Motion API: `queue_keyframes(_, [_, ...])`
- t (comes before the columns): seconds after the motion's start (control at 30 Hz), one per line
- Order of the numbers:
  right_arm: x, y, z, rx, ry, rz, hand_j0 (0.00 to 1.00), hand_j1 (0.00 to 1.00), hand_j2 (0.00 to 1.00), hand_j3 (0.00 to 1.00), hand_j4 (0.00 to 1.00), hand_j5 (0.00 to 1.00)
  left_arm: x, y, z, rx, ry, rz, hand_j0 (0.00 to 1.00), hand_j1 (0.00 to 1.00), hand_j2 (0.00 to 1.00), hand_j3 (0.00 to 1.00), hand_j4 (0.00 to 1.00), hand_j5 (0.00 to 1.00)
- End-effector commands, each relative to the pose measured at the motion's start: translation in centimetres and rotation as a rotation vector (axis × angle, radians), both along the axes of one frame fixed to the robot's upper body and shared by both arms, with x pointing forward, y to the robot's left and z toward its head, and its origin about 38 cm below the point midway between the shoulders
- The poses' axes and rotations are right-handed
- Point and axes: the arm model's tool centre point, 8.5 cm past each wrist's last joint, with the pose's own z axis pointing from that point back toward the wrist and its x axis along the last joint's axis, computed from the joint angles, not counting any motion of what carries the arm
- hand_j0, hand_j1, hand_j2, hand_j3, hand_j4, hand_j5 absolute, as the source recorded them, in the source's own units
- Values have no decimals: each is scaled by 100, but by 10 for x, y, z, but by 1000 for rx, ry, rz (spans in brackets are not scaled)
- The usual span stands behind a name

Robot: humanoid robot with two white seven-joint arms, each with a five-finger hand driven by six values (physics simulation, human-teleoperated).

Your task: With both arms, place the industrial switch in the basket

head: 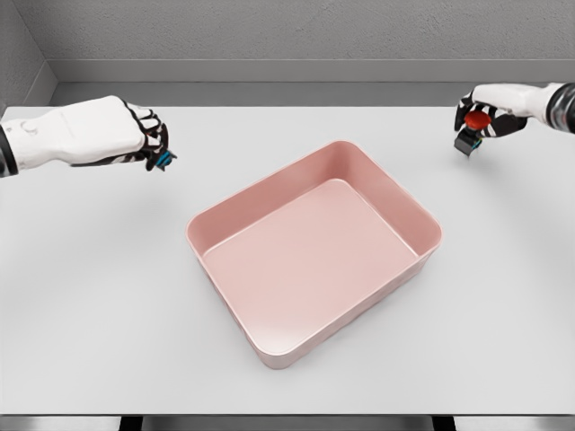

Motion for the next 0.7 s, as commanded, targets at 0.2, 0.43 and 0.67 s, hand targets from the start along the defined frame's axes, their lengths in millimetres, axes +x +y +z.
queue_keyframes(0.2, [-24, 7, 44, -27, -109, 91, 46, 46, 46, 46, 46, 46, -25, -29, 13, -34, -46, -108, 29, 29, 29, 29, 29, 29])
queue_keyframes(0.43, [-59, 18, 68, -35, -189, 180, 46, 46, 46, 46, 46, 46, -30, -68, 10, -114, -47, -199, 29, 29, 29, 29, 29, 29])
queue_keyframes(0.67, [-73, 20, 84, -30, -240, 209, 46, 46, 46, 46, 46, 46, -35, -104, -1, -174, -18, -279, 29, 29, 29, 29, 29, 29])
